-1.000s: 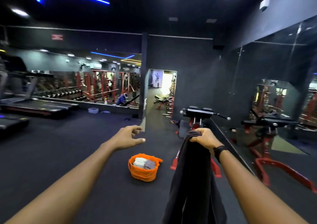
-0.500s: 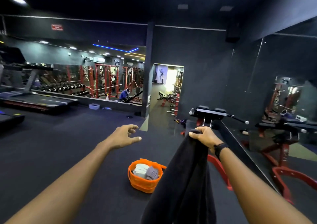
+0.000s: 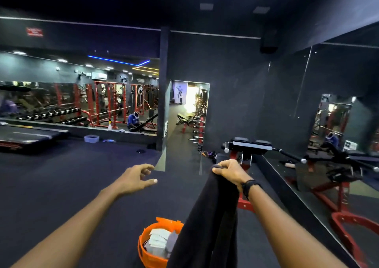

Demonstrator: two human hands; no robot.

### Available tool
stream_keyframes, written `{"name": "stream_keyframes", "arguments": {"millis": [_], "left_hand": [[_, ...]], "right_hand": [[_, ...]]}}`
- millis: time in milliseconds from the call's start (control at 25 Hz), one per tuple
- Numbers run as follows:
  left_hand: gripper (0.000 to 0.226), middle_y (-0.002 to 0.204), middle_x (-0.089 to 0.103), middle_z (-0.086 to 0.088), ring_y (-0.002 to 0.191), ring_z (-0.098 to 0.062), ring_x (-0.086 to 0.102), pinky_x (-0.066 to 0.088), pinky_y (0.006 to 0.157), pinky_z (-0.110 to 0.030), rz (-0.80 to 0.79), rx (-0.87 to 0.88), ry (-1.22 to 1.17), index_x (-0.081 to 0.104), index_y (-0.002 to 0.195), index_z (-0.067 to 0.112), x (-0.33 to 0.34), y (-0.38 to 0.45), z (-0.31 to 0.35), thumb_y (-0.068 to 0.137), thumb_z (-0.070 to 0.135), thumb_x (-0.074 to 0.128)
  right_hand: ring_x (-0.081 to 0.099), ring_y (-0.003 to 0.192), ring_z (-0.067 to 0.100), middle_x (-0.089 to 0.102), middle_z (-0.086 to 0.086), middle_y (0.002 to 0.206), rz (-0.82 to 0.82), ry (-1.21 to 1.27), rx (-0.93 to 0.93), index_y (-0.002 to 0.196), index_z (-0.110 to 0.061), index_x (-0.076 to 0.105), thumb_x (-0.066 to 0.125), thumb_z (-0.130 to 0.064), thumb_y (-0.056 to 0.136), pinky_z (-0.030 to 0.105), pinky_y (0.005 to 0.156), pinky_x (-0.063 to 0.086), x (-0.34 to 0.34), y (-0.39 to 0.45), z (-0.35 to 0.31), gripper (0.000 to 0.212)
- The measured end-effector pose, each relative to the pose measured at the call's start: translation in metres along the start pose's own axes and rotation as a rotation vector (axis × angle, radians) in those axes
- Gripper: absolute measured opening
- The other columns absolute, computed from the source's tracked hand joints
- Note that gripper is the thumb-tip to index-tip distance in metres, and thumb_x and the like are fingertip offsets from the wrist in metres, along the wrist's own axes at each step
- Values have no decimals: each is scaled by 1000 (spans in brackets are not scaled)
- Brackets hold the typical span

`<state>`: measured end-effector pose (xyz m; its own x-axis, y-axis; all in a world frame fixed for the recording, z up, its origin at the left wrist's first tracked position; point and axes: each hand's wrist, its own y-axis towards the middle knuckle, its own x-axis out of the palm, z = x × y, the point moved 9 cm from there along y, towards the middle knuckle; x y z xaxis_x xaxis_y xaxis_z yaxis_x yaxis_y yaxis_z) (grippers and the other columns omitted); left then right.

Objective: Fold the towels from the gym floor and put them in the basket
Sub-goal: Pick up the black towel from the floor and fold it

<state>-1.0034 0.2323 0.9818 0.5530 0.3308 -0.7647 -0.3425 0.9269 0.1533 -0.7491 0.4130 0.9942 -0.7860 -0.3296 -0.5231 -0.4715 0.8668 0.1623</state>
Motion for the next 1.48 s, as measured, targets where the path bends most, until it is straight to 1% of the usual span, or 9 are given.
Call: {"name": "stream_keyframes", "arguments": {"millis": [120,360,520,680,880,960,1080,1280,1480], "left_hand": [[58,127,59,1,112,-11,56,45,92,-23,6,0,8,52,133,24,3,64,-22,81,39,72],[51,122,62,2,107,-8,58,45,91,-23,86,-29,-21,57,128,25,-18,191,-49,81,40,72],[49,118,63,6,108,-8,59,48,93,-24,83,1,-123,59,124,29,-7,263,-51,79,43,73],[50,116,63,6,106,-4,60,44,81,-7,-28,99,-217,61,123,28,33,331,-41,77,39,77],[37,82,69,-2,77,-9,61,47,72,-28,-318,141,-259,70,88,2,86,412,-66,69,30,83],[35,85,73,-6,77,-11,63,53,74,-35,-498,147,-163,73,88,8,97,431,-88,65,31,85],[16,70,69,10,62,-2,60,51,63,-23,-658,157,149,73,77,23,86,475,-143,68,29,85],[16,65,60,1,64,-11,50,39,56,-23,-318,182,-343,68,69,9,28,545,-134,71,15,83],[19,74,68,-5,71,-11,58,47,70,-26,-214,207,-638,74,86,3,22,577,-72,69,4,82]], "right_hand": [[54,73,14,64,7,77,-58,-44,-108,87,3,73,70,-9,83,27,68,43,22,73,-1,13],[58,82,7,69,1,88,-282,-96,-279,83,-21,72,64,-10,89,27,83,48,60,207,-15,15],[57,74,-10,67,0,90,-382,-64,-335,89,-16,69,61,-5,91,14,82,44,82,278,-21,14],[57,73,-11,67,0,89,-389,-69,-381,95,-12,70,62,-6,90,9,78,45,108,327,-22,11],[59,80,-3,69,-1,88,-273,-41,-403,93,-8,73,65,-8,89,13,78,46,121,383,-17,10],[57,76,-5,68,-3,85,-200,-40,-373,90,-11,72,64,-8,89,12,75,46,113,405,-8,8],[52,64,-9,62,-3,77,-13,44,-240,87,-7,69,61,-6,91,10,66,43,93,451,15,9],[32,47,-3,37,-7,58,62,9,-83,65,-12,51,54,-13,96,18,50,27,91,485,60,30],[43,55,1,48,-1,64,-232,142,-41,72,-15,51,63,-8,89,16,56,38,154,509,70,22]]}}
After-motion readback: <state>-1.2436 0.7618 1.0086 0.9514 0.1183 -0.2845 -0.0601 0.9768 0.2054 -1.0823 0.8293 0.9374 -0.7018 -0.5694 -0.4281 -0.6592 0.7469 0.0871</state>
